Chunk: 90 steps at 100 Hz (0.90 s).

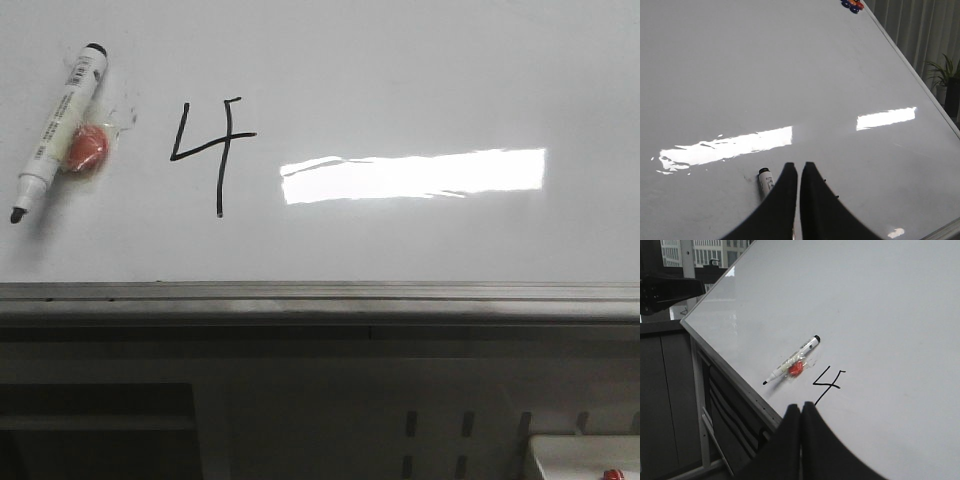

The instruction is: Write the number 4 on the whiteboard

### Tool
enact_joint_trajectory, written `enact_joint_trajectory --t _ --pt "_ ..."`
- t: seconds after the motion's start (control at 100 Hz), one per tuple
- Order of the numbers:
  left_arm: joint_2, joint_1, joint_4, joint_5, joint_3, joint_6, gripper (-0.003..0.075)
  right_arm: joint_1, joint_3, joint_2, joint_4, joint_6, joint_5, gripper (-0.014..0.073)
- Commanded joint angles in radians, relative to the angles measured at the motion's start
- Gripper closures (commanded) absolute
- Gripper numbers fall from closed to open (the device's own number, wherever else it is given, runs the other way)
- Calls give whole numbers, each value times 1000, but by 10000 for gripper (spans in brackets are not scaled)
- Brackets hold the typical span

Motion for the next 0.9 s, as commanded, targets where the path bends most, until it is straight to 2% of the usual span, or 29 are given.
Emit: enact_joint_trajectory --t 0.0,0.71,0.79,0.89 --pt "7 0 1 -68 -23 -5 741 -9 -13 -25 -7 -10 -87 649" --pt "7 3 -1 -65 6 -5 741 -9 -11 -30 -7 -10 -89 649" --pt "-1 28 -5 -28 9 -5 741 -9 -11 -30 -7 -10 -89 649" --pt "-37 125 -30 47 9 -5 741 -9 -11 -30 -7 -10 -89 649"
